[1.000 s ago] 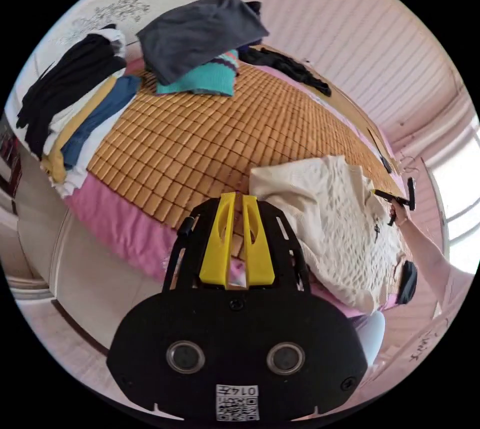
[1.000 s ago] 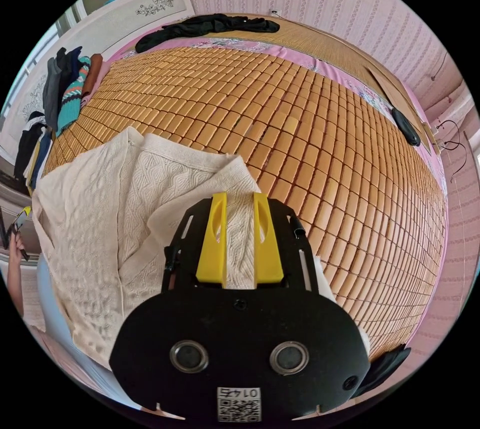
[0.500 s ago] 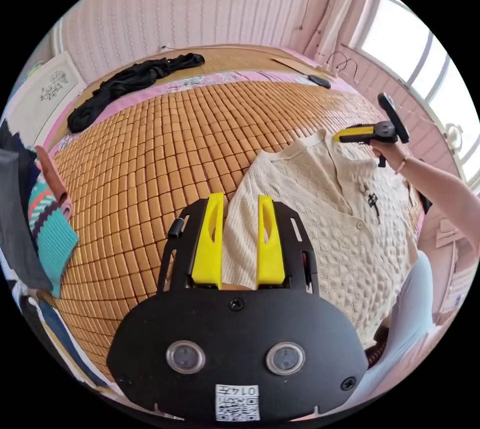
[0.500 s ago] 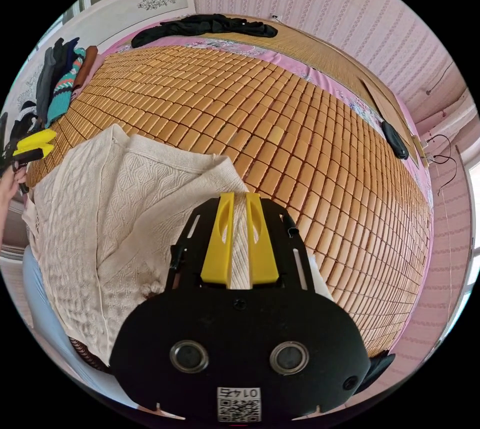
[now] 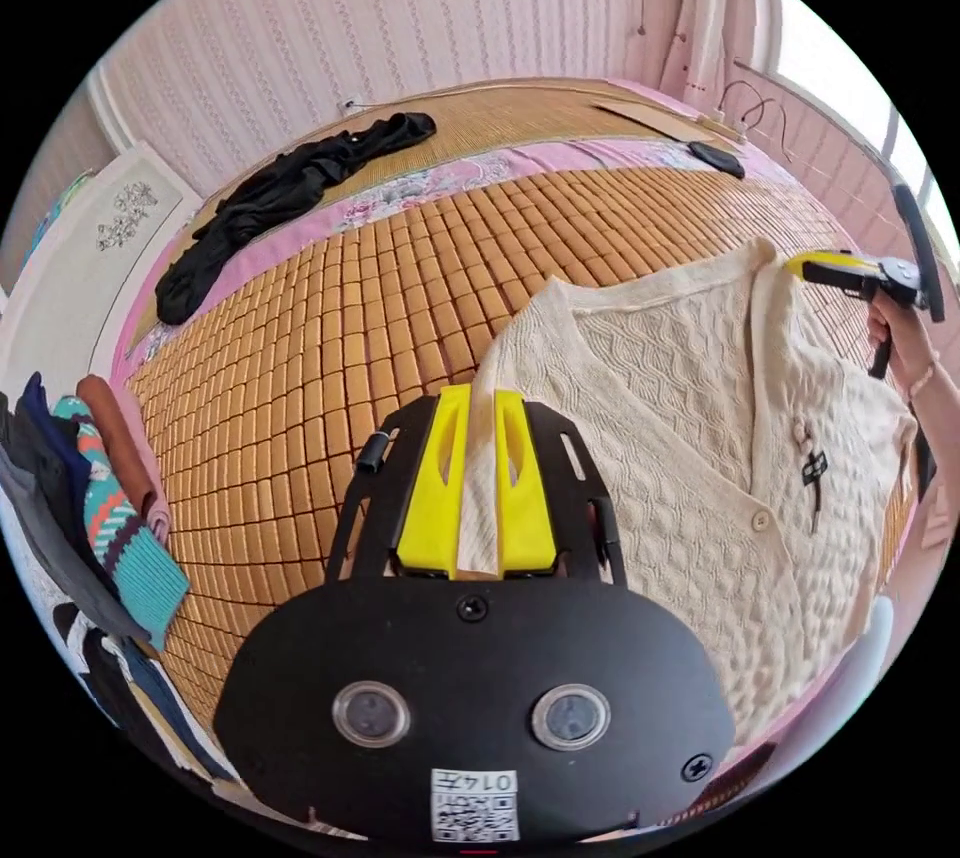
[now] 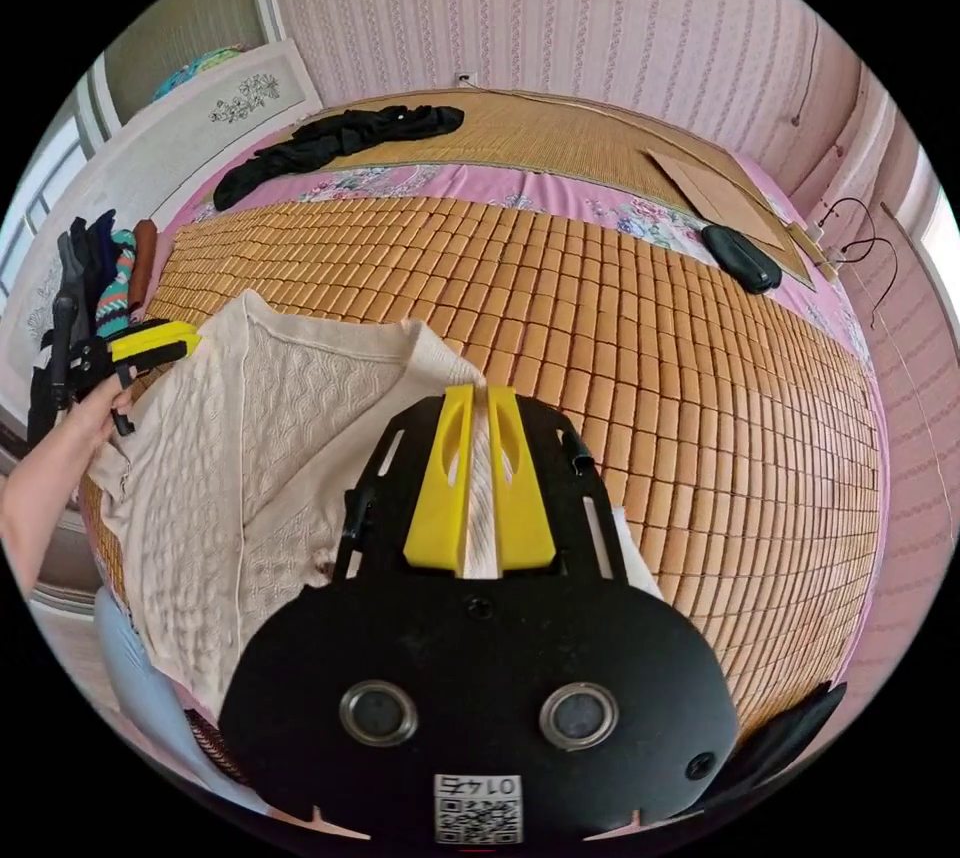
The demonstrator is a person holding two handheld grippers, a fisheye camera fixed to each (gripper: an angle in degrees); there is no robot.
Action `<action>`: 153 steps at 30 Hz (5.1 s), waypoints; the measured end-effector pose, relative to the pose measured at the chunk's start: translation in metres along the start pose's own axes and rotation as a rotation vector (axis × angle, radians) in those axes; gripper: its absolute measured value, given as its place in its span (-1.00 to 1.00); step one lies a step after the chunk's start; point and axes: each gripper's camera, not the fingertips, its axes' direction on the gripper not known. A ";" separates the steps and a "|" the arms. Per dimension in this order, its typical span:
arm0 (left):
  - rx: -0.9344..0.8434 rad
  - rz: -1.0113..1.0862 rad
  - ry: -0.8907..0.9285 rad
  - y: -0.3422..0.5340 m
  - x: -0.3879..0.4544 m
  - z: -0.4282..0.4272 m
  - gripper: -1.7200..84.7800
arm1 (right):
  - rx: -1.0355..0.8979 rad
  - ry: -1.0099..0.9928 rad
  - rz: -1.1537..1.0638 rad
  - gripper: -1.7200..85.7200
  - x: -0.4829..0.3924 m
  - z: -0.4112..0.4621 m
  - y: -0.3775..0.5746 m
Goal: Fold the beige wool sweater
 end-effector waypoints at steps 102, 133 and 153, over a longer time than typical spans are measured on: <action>-0.202 -0.055 0.284 0.399 0.085 -0.156 -0.98 | -0.167 -0.155 -0.578 -0.97 -0.298 -0.124 0.397; -0.144 0.181 0.034 0.316 0.173 -0.190 -0.85 | -0.058 -0.370 -0.054 -0.79 -0.063 -0.163 0.391; -0.196 0.993 0.243 0.138 0.550 -0.052 -0.93 | -0.068 0.077 0.229 -0.94 0.242 -0.192 0.399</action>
